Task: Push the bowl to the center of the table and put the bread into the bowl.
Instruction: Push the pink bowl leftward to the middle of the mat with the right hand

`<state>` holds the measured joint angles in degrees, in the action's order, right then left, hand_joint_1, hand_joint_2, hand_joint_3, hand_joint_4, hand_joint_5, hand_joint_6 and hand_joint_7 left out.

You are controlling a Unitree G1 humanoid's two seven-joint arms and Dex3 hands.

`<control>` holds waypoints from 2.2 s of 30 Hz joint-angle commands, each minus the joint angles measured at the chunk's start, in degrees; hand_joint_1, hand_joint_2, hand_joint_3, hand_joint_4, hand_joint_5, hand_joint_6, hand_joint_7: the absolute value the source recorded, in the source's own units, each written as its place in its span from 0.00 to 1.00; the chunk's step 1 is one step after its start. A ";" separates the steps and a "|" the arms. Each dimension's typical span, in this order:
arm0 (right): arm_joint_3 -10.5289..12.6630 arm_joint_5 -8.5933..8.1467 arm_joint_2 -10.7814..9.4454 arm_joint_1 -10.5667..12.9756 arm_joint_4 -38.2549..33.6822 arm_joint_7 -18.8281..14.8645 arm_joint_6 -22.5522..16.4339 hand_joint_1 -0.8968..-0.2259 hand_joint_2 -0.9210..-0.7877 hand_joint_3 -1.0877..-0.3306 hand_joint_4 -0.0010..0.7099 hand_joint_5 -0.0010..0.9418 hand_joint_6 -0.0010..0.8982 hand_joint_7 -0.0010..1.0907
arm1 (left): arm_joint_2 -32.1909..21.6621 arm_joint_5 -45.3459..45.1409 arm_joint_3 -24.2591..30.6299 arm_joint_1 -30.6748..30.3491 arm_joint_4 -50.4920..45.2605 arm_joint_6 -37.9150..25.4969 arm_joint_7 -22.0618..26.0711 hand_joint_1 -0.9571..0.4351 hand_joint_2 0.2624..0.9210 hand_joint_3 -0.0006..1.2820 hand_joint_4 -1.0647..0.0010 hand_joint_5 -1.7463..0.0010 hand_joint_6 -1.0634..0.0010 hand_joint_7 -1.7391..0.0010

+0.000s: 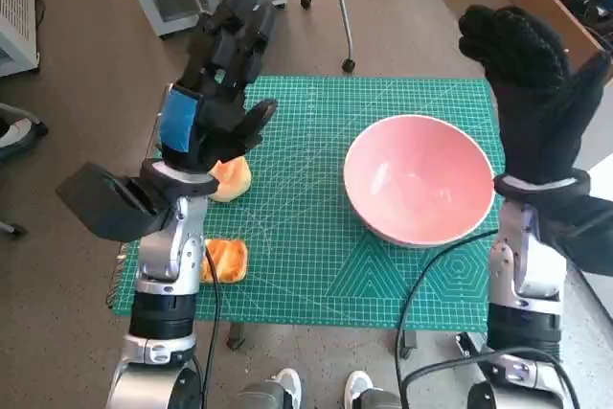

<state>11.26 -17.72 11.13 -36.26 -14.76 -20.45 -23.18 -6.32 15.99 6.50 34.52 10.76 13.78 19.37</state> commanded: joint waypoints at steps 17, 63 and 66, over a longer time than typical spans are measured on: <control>8.94 -2.48 6.32 -1.01 -22.38 -3.24 -9.02 0.58 0.00 0.69 0.42 0.00 0.18 0.45 | -0.06 -0.53 -0.21 -1.71 -2.43 -0.42 -1.23 0.24 1.00 0.22 0.93 0.96 1.00 0.73; 9.26 2.31 -5.82 -10.01 -57.96 5.14 -1.84 0.68 0.00 0.64 0.42 0.00 0.27 0.33 | -3.11 -1.00 0.62 -3.55 -7.17 -3.91 -2.62 0.24 1.00 0.25 0.95 0.95 1.00 0.75; 9.73 1.66 -7.29 -11.02 -58.17 5.06 -0.37 0.68 0.00 0.62 0.42 0.00 0.27 0.33 | -3.44 -1.09 0.80 -3.85 -7.86 -4.18 -2.75 0.25 1.00 0.25 0.95 0.95 1.00 0.75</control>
<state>20.40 -15.57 5.48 -46.75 -71.76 -15.73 -25.89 -9.02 15.39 7.04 31.49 4.46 10.15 16.90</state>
